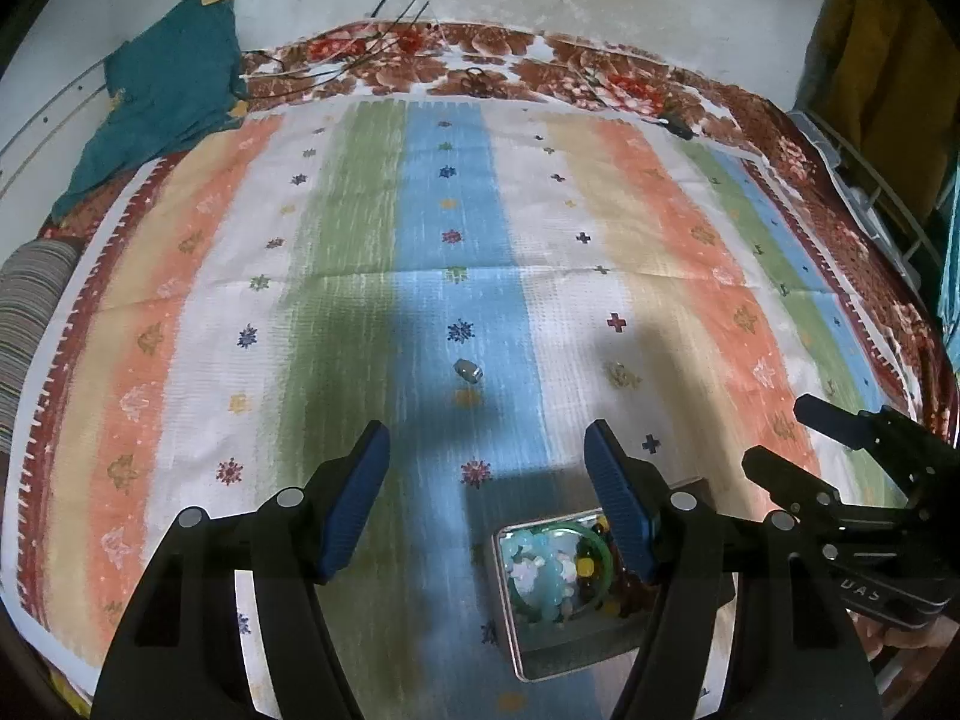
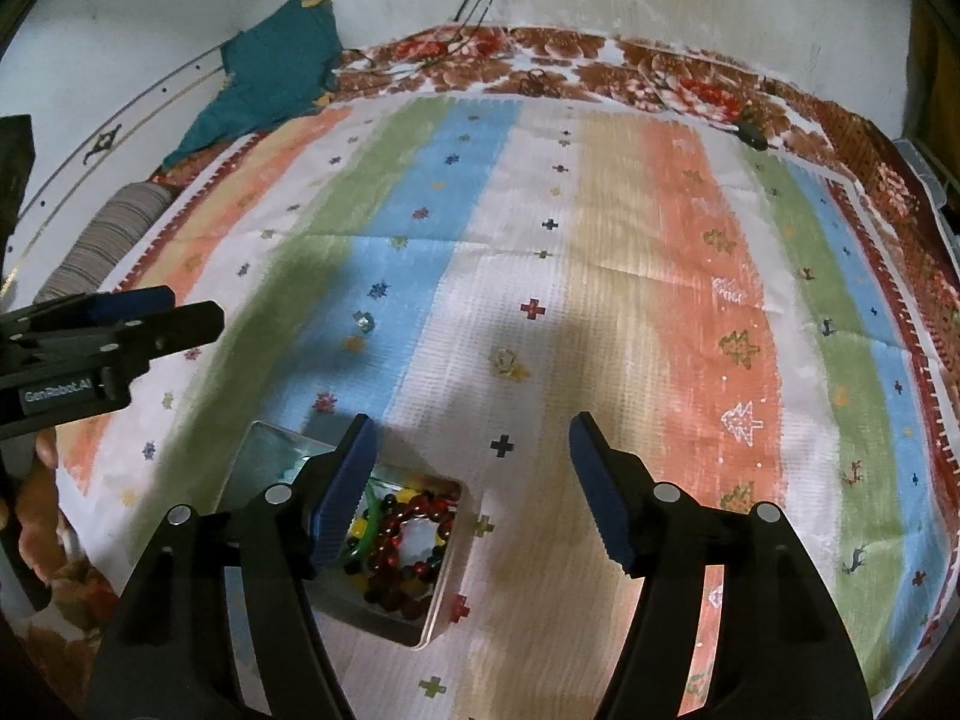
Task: Organize jewelry
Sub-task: 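Move both tools toward the small silver ring and gold charm on the cloth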
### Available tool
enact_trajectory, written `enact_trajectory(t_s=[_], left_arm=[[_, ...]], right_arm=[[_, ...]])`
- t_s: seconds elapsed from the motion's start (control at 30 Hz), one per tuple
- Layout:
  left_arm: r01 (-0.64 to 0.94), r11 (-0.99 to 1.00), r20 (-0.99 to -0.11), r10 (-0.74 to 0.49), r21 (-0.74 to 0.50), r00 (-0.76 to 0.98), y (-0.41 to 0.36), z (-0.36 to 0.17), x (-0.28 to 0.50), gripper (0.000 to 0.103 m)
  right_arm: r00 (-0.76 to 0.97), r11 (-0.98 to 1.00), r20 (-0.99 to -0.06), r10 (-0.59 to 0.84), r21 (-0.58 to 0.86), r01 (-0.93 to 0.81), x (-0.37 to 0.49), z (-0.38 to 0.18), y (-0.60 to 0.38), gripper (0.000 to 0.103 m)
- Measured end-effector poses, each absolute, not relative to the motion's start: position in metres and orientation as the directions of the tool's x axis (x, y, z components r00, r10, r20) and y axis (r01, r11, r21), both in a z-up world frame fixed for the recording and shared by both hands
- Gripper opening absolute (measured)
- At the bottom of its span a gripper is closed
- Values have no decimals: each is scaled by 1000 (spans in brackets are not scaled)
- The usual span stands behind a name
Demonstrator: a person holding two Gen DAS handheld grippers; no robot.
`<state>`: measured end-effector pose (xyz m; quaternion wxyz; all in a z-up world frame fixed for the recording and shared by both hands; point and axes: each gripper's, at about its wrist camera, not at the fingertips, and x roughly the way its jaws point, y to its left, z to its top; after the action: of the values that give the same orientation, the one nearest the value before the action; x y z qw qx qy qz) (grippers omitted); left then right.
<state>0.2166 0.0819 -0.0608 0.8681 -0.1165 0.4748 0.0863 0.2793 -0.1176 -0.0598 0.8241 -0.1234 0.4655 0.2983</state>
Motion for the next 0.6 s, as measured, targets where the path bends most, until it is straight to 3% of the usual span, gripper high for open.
enact_trajectory(t_s=[0.6], left_arm=[[-274, 958, -883, 54, -86, 466, 96, -92, 255, 67]], right_arm=[[356, 803, -878, 321, 53, -594, 312, -87, -98, 66]])
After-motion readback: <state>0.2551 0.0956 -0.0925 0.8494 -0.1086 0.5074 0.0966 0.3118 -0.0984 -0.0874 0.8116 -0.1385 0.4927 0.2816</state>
